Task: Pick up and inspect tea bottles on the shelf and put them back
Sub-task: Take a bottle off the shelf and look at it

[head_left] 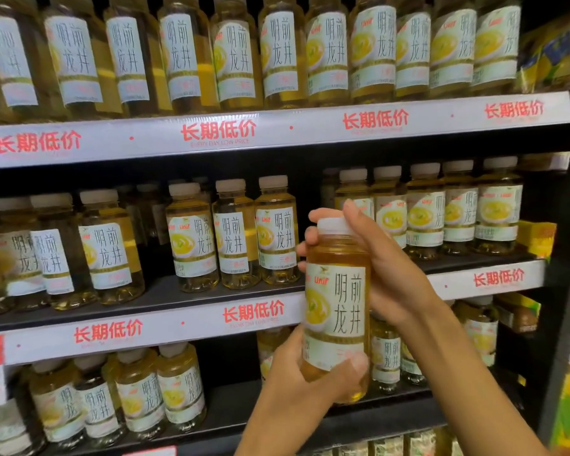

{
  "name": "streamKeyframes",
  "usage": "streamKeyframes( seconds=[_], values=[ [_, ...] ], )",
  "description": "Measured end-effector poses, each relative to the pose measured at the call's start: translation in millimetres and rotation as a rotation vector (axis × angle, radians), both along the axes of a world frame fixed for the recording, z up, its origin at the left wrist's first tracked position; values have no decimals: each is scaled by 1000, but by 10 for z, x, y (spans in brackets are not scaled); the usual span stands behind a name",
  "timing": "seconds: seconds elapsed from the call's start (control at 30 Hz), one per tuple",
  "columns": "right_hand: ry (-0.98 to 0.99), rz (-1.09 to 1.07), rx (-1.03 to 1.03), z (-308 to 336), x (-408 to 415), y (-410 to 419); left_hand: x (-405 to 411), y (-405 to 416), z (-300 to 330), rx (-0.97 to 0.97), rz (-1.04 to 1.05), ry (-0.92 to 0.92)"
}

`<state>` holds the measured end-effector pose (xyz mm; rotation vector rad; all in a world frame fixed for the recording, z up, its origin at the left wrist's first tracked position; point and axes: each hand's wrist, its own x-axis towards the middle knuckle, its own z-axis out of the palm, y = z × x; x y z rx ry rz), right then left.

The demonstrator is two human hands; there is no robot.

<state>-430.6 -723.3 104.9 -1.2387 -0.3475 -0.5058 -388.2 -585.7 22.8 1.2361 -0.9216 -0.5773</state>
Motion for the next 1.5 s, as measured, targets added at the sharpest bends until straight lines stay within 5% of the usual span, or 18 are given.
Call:
streamKeyframes(
  seconds=[0.23,0.43,0.5,0.73,0.87,1.07,1.17,1.33,1.43,1.5],
  values=[
    [-13,-154,-37,-13,22,76,59,44,39,-137,96,143],
    [40,18,24,0,80,137,19,8,53,-241,-236,553],
    [31,6,47,-6,99,136,34,-14,24,-233,-210,530],
    [16,-249,-120,-81,75,155,58,14,-2,-55,78,18],
    [74,-241,-180,-69,68,177,21,-19,-26,-141,66,158],
    [103,59,67,-54,130,164,16,-27,-37,-158,-278,527],
    [56,-16,10,-74,124,130,61,-55,-126,-131,-104,345],
    [18,-500,-279,-96,83,197,42,-42,-49,-80,176,-5],
    [67,-593,-308,-89,103,241,20,-99,-79,-115,183,12],
    [85,-470,-267,-58,82,212,44,-105,-75,-143,145,142]
  ],
)
